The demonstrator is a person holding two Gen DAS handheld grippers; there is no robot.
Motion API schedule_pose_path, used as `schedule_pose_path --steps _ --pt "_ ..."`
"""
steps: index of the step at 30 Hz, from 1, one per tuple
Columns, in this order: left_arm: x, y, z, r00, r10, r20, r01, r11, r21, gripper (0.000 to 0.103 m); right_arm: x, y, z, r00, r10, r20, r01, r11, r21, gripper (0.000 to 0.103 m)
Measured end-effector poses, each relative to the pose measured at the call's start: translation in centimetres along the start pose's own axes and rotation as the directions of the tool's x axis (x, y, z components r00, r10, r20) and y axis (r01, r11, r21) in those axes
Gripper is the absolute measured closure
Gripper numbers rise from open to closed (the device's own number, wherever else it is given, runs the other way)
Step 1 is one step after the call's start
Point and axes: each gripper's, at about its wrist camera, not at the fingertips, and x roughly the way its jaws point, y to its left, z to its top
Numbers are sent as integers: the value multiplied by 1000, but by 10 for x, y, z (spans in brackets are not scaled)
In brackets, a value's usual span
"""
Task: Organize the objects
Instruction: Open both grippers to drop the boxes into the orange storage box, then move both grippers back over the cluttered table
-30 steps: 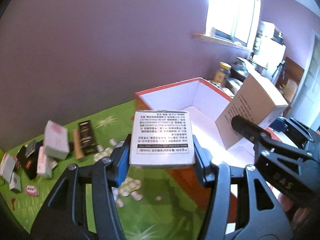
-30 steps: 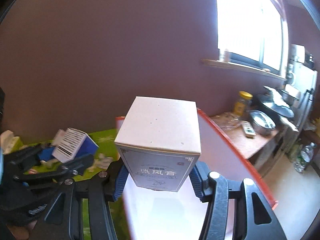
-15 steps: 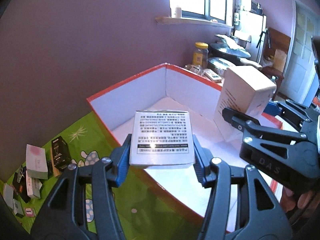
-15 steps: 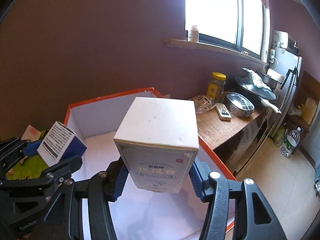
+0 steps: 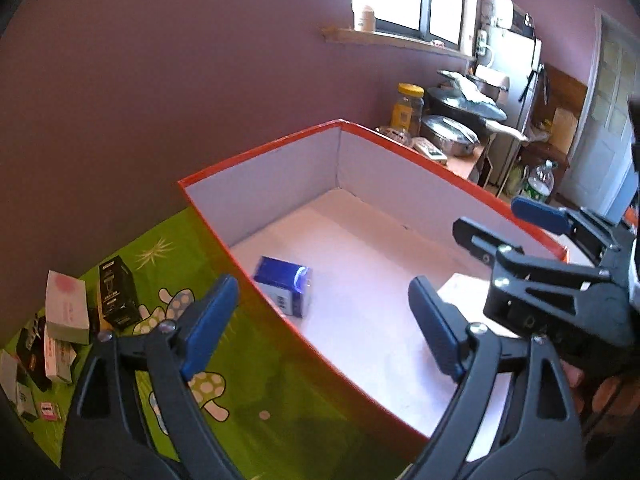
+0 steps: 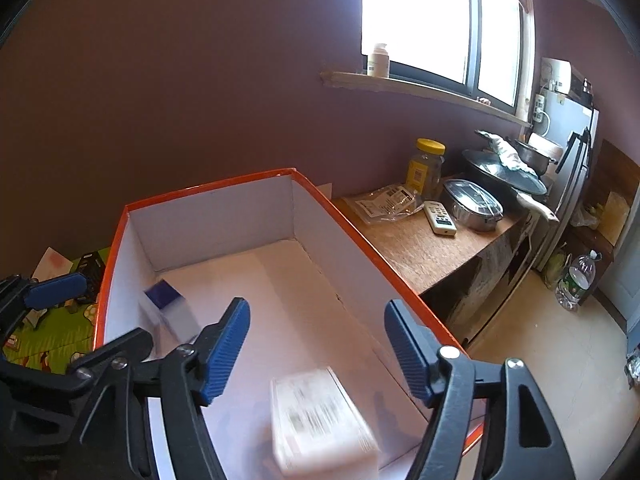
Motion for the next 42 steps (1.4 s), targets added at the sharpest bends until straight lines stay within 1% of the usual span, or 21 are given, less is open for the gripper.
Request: schedule_pose_path --steps 2,5,10,12,15,17,19,22,24,27,28,31,34,37,39,42 --pt "-4 7 -2 1000 2 22 -1 1000 -24 14 -2 4 0 1000 -2 6 2 1000 -6 29" --pt "-17 23 -9 997 14 80 -9 998 -66 14 -6 9 0 1000 9 16 -9 1000 -9 28" --pt "-33 55 -25 988 73 135 -59 993 -100 14 -12 27 1 999 39 33 -38 999 -38 25" --pt "-37 70 -36 986 101 136 -83 988 -129 14 -16 36 0 997 62 43 -60 997 -47 25" --pt "-45 94 -51 986 111 123 -86 978 -192 14 -27 54 0 991 114 70 -108 991 -75 25" --pt "-52 110 -63 982 154 114 -125 967 -224 14 -34 68 0 987 138 87 -129 987 -99 25" --pt "-60 128 -77 972 207 113 -174 953 -246 14 -42 83 -1 978 186 98 -174 978 -119 25" --pt "-75 161 -100 954 284 93 -243 920 -308 14 -54 111 -4 956 277 100 -258 950 -175 25" --pt "-84 185 -118 950 304 77 -257 896 -363 14 -59 131 -8 945 315 89 -290 933 -213 23" --pt "-96 221 -145 936 350 49 -295 849 -438 14 -58 159 -15 933 356 56 -332 909 -253 21" --pt "-101 233 -155 929 367 36 -310 830 -464 14 -57 165 -18 930 365 44 -342 903 -260 21" --pt "-115 260 -181 917 399 6 -337 783 -524 14 -50 189 -27 922 388 -1 -373 885 -278 21" --pt "-125 283 -199 908 419 -24 -360 748 -558 14 -40 207 -34 914 403 -51 -400 871 -286 21" --pt "-133 307 -212 897 439 -51 -379 703 -601 14 -27 226 -41 902 418 -104 -430 854 -292 21" --pt "-139 319 -218 895 442 -65 -382 683 -623 14 -19 237 -43 895 426 -132 -446 845 -294 21" --pt "-146 336 -225 887 455 -83 -397 656 -642 14 -7 253 -44 883 439 -168 -470 832 -294 21"
